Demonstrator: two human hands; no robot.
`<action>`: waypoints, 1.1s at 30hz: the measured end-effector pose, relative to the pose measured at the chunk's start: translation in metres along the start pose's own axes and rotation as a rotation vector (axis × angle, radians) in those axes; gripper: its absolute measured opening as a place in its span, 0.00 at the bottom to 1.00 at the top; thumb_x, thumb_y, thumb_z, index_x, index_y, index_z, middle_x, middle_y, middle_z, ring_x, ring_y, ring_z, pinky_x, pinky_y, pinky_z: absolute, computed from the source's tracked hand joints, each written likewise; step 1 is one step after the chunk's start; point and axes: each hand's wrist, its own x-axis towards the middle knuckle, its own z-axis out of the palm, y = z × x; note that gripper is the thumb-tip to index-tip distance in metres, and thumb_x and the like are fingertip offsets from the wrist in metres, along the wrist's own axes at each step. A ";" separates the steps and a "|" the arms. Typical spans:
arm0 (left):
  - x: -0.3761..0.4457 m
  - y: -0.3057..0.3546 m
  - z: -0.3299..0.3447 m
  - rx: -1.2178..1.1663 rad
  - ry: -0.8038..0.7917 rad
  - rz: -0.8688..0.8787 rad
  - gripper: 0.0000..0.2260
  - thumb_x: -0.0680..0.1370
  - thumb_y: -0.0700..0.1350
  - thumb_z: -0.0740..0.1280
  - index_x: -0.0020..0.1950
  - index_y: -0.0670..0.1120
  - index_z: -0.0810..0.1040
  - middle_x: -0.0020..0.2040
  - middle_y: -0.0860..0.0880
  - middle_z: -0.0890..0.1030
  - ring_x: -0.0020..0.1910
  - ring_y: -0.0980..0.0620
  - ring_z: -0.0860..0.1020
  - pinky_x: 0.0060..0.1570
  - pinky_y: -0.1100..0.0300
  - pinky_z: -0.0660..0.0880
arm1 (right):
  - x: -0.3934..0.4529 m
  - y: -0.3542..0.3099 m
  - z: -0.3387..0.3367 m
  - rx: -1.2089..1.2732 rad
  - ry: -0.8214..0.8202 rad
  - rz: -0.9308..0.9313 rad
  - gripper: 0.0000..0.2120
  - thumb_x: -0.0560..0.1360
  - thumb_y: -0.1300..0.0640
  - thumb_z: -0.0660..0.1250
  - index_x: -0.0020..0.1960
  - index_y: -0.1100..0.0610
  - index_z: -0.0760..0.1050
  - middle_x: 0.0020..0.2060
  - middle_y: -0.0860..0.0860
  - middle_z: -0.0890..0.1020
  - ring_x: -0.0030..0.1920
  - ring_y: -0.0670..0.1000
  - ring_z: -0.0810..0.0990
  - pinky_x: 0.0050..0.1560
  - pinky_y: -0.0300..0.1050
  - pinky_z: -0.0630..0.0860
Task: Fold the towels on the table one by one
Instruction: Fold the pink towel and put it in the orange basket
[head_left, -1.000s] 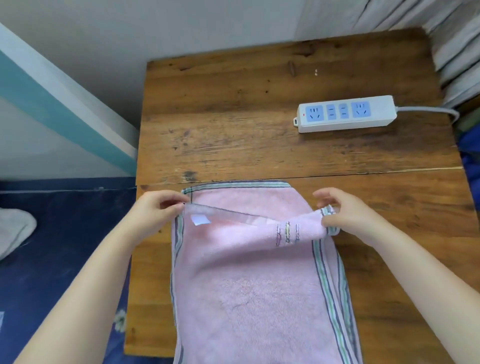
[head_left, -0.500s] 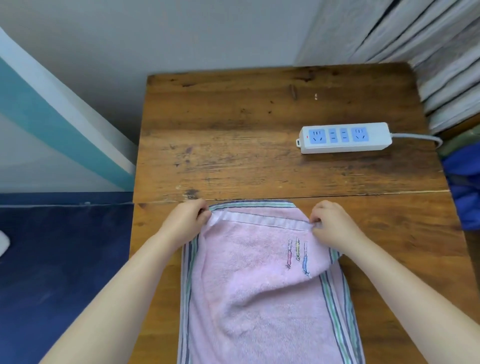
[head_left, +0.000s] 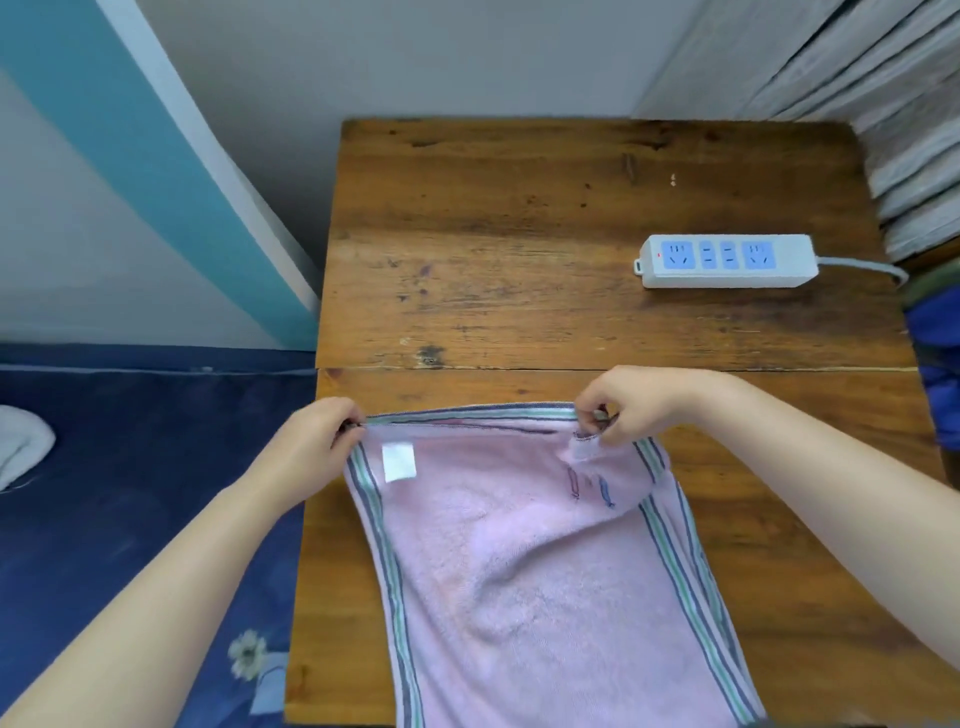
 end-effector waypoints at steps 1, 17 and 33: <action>0.000 -0.005 -0.001 0.000 0.009 -0.026 0.03 0.77 0.37 0.63 0.44 0.43 0.74 0.37 0.54 0.71 0.38 0.54 0.70 0.34 0.65 0.65 | -0.004 -0.001 0.003 -0.022 -0.034 0.021 0.14 0.69 0.62 0.64 0.30 0.48 0.65 0.31 0.46 0.71 0.33 0.47 0.67 0.34 0.41 0.64; -0.001 -0.032 0.005 0.048 -0.060 -0.055 0.05 0.79 0.41 0.61 0.43 0.46 0.69 0.36 0.53 0.72 0.33 0.58 0.68 0.30 0.65 0.63 | -0.032 0.010 0.010 -0.111 0.233 0.182 0.03 0.74 0.61 0.63 0.46 0.59 0.75 0.41 0.51 0.76 0.41 0.50 0.73 0.38 0.39 0.69; 0.000 0.049 -0.089 0.445 -0.068 0.178 0.10 0.81 0.42 0.53 0.53 0.39 0.71 0.52 0.43 0.72 0.52 0.45 0.74 0.49 0.56 0.68 | -0.099 -0.020 -0.023 -0.046 0.707 0.375 0.15 0.75 0.63 0.61 0.62 0.58 0.68 0.61 0.59 0.74 0.60 0.59 0.74 0.57 0.49 0.72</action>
